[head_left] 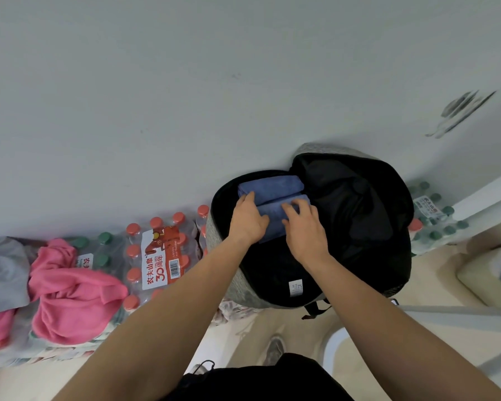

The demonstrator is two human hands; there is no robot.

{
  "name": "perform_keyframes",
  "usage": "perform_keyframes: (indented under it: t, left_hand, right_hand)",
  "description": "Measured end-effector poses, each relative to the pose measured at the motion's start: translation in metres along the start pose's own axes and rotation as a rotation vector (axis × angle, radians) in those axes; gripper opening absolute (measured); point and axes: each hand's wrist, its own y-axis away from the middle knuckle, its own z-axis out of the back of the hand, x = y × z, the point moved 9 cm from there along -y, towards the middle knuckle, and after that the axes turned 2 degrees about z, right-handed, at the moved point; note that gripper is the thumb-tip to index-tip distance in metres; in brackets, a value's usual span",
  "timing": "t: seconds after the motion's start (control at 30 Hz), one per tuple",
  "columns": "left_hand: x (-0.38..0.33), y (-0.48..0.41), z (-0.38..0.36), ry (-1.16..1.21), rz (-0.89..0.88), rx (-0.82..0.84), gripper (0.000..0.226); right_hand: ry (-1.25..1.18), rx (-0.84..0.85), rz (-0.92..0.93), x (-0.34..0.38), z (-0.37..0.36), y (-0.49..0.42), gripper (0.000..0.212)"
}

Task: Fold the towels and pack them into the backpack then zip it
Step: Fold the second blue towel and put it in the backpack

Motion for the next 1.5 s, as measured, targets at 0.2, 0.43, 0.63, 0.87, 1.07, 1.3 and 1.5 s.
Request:
perform_keyframes:
  t: [0.2, 0.43, 0.63, 0.87, 1.07, 1.3, 1.5]
  left_hand:
    - [0.006, 0.001, -0.003, -0.250, -0.021, -0.011, 0.068]
    - [0.006, -0.003, -0.003, -0.642, -0.187, 0.033, 0.069]
    - [0.017, -0.010, -0.011, -0.737, -0.182, 0.107, 0.067]
    - [0.021, -0.012, -0.022, -0.711, -0.148, 0.112, 0.067]
    - [0.015, -0.010, -0.018, -0.743, -0.163, 0.111, 0.068]
    - [0.000, 0.011, 0.045, -0.576, -0.273, -0.077, 0.049]
    - [0.044, 0.042, 0.120, -0.470, -0.269, -0.153, 0.048]
  right_hand:
    - [0.154, -0.049, 0.024, 0.004, 0.013, -0.011, 0.028]
    - [0.251, 0.118, 0.237, 0.021, -0.003, -0.036, 0.071]
    - [0.241, 0.307, 0.191, 0.009, -0.033, -0.037, 0.066]
    - [0.191, 0.310, 0.174, 0.006, -0.042, -0.037, 0.066]
    - [0.170, 0.338, 0.172, 0.006, -0.039, -0.041, 0.068]
    - [0.086, 0.209, 0.171, 0.047, 0.010, -0.040, 0.067]
    - [0.101, 0.136, 0.219, 0.135, 0.023, -0.021, 0.053]
